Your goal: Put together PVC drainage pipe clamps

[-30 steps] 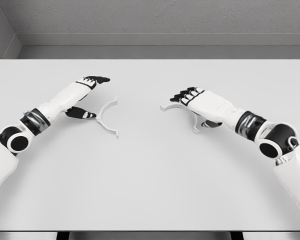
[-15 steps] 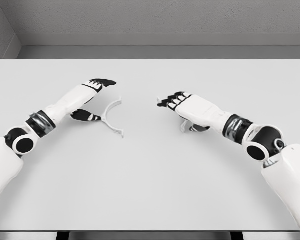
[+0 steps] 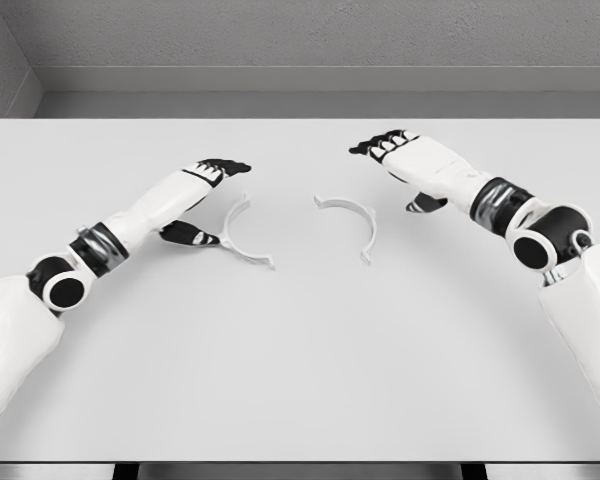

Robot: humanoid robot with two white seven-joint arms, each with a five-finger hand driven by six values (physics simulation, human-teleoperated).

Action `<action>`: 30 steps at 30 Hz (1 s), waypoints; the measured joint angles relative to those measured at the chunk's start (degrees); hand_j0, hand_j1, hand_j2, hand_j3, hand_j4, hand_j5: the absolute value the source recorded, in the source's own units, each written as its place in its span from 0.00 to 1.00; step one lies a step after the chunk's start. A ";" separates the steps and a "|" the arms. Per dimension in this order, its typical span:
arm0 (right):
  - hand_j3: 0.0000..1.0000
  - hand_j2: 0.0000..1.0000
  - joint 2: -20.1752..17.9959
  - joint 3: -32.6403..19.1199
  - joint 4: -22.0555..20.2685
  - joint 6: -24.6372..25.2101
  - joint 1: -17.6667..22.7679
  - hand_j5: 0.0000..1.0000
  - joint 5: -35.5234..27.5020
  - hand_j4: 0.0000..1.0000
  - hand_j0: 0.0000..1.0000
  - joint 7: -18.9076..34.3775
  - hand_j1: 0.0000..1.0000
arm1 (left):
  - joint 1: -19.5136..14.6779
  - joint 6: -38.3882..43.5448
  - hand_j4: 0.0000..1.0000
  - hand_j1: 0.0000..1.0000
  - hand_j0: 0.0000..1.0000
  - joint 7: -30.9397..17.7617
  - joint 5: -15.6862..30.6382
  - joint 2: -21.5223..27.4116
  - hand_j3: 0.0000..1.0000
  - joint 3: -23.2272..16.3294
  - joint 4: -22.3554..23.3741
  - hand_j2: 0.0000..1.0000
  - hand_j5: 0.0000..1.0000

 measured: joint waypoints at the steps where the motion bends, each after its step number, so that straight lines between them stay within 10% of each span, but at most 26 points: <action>1: 1.00 1.00 0.46 0.50 0.76 0.02 0.00 1.00 0.08 1.00 1.00 -0.02 1.00 | 0.00 0.00 1.00 1.00 1.00 0.00 -0.10 -0.22 1.00 0.01 -0.04 1.00 1.00; 30: 1.00 1.00 3.84 6.00 -0.41 0.48 0.70 1.00 0.30 1.00 1.00 0.23 1.00 | -2.72 0.00 1.00 1.00 1.00 -0.01 -0.28 -1.25 1.00 -0.27 3.39 1.00 1.00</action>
